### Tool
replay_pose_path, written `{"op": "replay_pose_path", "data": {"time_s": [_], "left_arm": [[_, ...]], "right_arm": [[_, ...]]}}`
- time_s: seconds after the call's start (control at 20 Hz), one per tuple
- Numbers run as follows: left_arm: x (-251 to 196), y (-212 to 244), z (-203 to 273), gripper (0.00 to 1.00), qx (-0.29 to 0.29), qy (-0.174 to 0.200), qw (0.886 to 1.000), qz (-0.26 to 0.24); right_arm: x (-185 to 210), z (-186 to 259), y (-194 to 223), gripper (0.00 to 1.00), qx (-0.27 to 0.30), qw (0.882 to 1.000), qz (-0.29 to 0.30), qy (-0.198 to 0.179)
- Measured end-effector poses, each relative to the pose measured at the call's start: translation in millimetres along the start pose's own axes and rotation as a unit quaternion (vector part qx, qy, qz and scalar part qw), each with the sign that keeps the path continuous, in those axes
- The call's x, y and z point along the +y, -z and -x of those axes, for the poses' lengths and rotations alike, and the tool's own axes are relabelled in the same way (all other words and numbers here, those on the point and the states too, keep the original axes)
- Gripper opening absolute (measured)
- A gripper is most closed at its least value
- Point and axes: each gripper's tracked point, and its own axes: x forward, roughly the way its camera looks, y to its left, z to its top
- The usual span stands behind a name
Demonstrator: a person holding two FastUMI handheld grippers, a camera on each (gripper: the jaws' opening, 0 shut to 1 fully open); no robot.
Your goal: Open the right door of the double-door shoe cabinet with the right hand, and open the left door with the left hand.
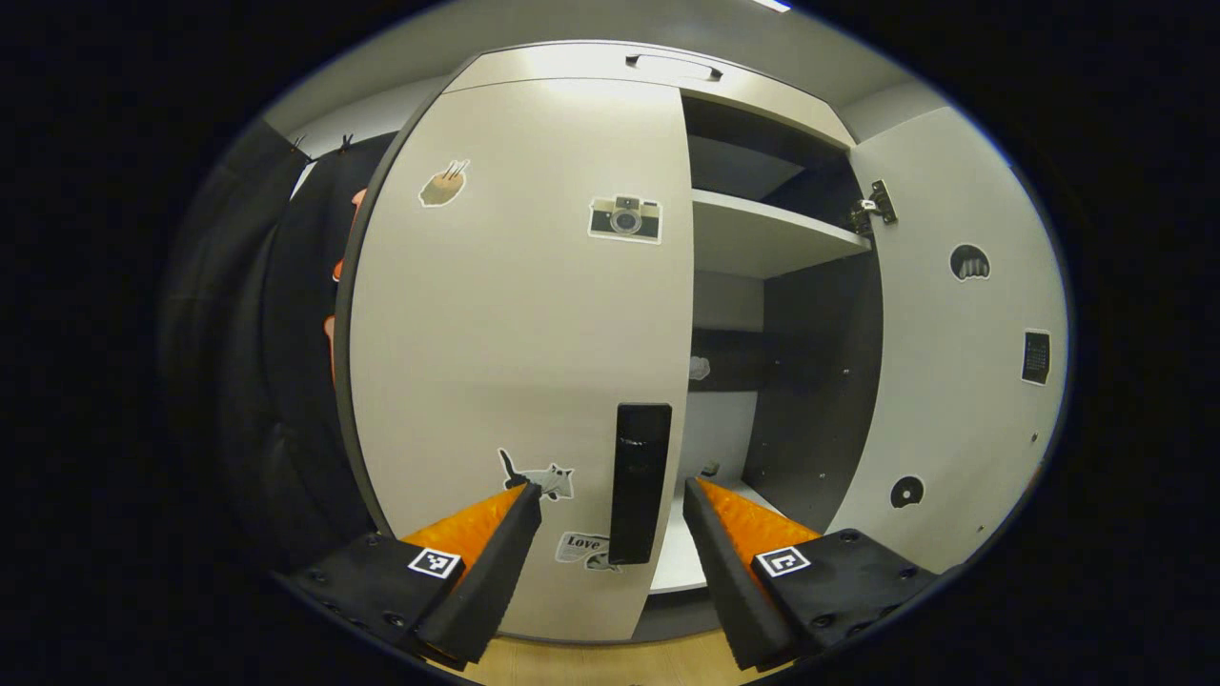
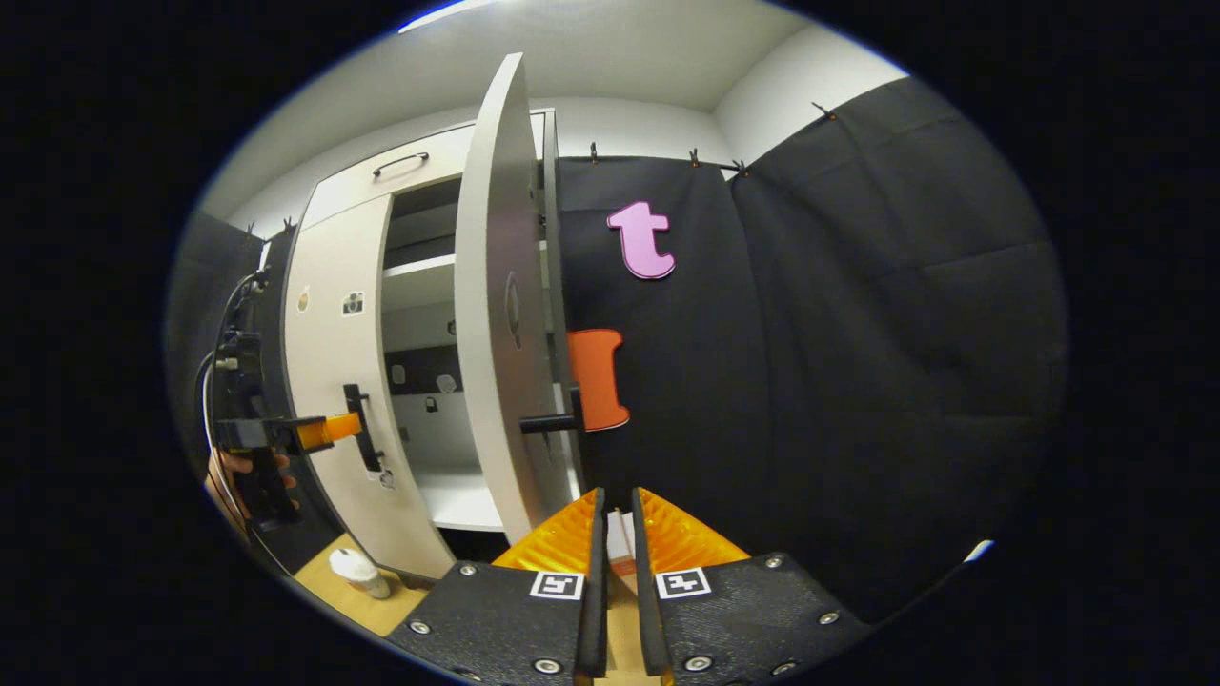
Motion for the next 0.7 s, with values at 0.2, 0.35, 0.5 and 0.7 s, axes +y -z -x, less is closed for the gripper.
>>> {"op": "replay_pose_path", "data": {"time_s": [0.2, 0.35, 0.5, 0.7], "left_arm": [[-1, 13, -20, 0.96, 0.016, 0.001, 1.0, 0.006], [3, 18, -28, 0.96, 0.023, -0.018, 1.0, 0.0], [4, 23, -35, 0.92, 0.028, -0.025, 0.999, 0.007], [5, 25, -42, 0.9, 0.031, -0.037, 0.999, -0.003]], "right_arm": [[-31, 9, 7, 0.27, 0.014, 0.999, 0.001, 0.041], [-38, 12, 11, 0.41, 0.018, 0.998, -0.002, 0.053], [-38, 13, 17, 0.57, 0.022, 0.998, 0.003, 0.058], [-44, 14, 25, 0.78, 0.03, 0.998, 0.007, 0.062]]}}
